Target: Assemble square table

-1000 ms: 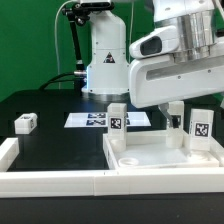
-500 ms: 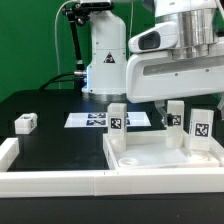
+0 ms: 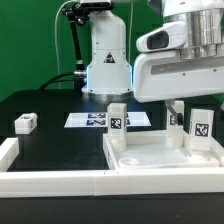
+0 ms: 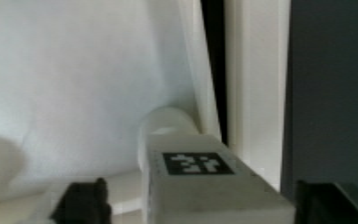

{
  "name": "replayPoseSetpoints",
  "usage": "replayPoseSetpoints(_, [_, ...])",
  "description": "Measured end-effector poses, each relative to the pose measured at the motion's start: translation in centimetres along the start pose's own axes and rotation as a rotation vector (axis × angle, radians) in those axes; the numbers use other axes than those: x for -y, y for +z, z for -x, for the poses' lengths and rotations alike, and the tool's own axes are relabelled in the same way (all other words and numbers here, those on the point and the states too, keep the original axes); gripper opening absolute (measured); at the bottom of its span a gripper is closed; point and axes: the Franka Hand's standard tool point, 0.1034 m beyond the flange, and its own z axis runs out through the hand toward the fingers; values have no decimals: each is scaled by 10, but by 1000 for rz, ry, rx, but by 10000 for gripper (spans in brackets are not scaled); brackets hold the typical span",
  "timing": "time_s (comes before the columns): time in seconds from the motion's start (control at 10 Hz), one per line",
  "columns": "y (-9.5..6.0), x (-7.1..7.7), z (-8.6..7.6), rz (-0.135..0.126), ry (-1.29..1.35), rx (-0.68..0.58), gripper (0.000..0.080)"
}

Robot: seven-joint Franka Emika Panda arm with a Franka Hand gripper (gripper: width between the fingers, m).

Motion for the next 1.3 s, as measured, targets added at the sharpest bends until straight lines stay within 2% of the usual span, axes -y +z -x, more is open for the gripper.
replayPoseSetpoints(0.1, [0, -3, -1, 1, -4, 0, 351])
replayPoseSetpoints(0.2, [0, -6, -2, 1, -13, -1, 291])
replayPoseSetpoints(0.4, [-1, -14, -4, 0, -31, 4, 291])
replayPoseSetpoints(0.6, [-1, -14, -4, 1, -7, 3, 291])
replayPoseSetpoints(1.3, [-1, -9, -2, -1, 470, 8, 291])
